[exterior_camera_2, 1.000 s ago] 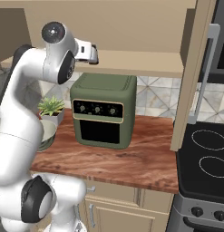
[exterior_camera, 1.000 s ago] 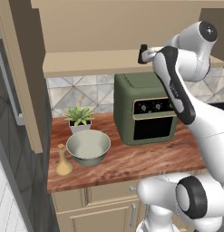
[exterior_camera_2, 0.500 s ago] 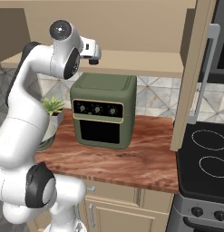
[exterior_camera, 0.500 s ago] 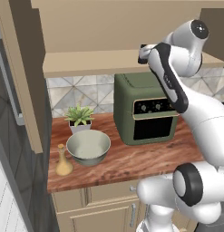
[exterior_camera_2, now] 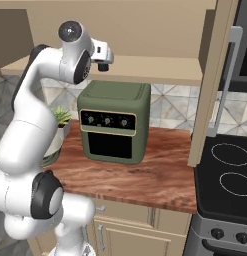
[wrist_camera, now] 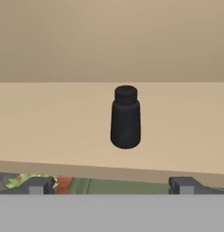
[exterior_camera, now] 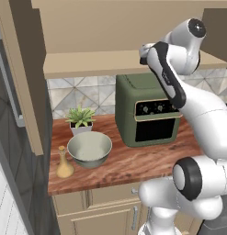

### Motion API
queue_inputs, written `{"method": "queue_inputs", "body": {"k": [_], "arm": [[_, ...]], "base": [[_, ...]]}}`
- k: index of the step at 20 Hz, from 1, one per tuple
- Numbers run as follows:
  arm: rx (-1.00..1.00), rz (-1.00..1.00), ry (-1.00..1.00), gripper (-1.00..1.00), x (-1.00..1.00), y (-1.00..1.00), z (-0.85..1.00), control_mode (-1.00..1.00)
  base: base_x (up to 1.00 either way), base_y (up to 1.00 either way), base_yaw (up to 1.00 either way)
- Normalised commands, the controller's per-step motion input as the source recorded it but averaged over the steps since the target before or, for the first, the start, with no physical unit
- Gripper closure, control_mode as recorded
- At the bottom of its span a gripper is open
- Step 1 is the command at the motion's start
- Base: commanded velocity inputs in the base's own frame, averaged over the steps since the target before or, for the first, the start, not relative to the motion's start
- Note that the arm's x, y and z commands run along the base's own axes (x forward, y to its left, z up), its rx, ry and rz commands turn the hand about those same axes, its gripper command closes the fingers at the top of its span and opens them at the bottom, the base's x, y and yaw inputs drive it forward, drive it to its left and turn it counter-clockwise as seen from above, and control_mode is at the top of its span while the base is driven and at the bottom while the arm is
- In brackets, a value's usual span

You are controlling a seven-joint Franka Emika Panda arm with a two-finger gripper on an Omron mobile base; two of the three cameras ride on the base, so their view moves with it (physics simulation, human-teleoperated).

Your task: Retrieve the bottle and the shaker from the cabinet and place them next to the mixing bowl on the counter. Then add garlic from the fridge to the mixing bowl.

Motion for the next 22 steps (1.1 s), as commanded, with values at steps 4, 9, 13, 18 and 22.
{"method": "queue_inputs", "body": {"k": [4, 9, 13, 18, 22], "arm": [[0.0, -0.02, 0.0, -1.0, 0.16, -0.06, -0.07, -1.0], [0.0, -0.02, 0.0, -1.0, 0.2, -0.01, -0.1, -1.0], [0.0, -0.01, 0.0, -1.0, 0.26, 0.0, -0.09, -1.0], [0.0, 0.0, 0.0, -1.0, 0.35, 0.0, -0.01, -1.0], [0.0, 0.0, 0.0, -1.0, 0.35, 0.0, 0.0, -1.0]], "base": [[0.0, 0.0, 0.0], [0.0, 0.0, 0.0], [0.0, 0.0, 0.0], [0.0, 0.0, 0.0], [0.0, 0.0, 0.0]]}}
